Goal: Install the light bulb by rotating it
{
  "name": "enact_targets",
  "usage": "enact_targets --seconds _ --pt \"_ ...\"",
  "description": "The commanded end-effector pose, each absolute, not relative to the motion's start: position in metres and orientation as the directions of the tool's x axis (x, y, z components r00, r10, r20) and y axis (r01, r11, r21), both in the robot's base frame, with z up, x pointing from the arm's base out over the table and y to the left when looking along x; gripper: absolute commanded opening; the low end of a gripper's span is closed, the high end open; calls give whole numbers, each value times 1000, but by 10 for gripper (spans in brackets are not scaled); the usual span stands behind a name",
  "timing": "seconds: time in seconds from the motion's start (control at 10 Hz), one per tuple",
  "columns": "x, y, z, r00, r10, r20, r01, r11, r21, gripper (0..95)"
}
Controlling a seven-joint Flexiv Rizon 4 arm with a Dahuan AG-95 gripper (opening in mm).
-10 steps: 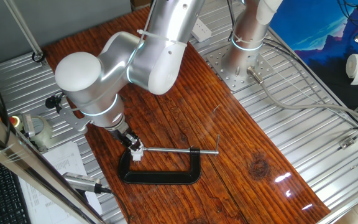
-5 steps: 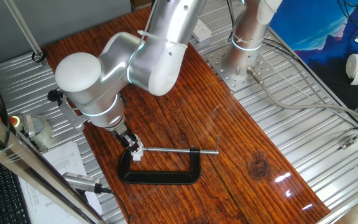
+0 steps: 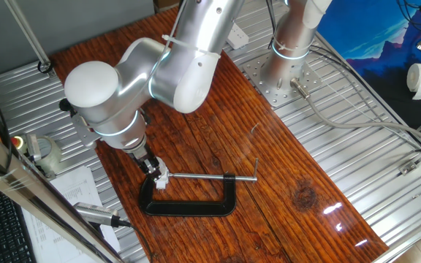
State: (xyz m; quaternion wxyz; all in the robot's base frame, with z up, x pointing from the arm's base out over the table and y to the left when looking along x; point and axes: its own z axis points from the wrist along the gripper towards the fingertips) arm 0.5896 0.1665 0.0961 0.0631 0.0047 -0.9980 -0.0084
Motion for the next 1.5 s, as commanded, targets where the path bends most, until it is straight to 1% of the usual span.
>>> enact_targets --seconds 0.1,0.2,0.3,0.4,0.6,0.7,0.8,1.0,1.1,1.2,1.3,1.4,1.5 --pt "589 167 97 -992 15 128 15 1000 3 380" --pt "588 166 96 -992 10 125 11 1000 5 570" --pt "588 165 96 -992 0 123 1 1000 11 570" --pt "587 165 95 -993 -6 120 -4 1000 16 760" --pt "588 164 97 -993 -36 111 -33 999 27 760" --pt "588 165 100 -992 -64 111 -61 998 29 950" --pt "588 166 104 -988 -103 118 -100 994 34 950" --pt "587 168 109 -918 -382 106 -377 924 63 950" --pt "587 169 111 -859 -504 91 -497 863 85 760" --pt "588 170 112 -796 -601 79 -593 799 98 760" --pt "588 172 113 -721 -689 70 -682 724 106 570" --pt "588 172 113 -642 -764 61 -756 644 118 570" --pt "588 172 113 -579 -813 59 -803 582 130 570"
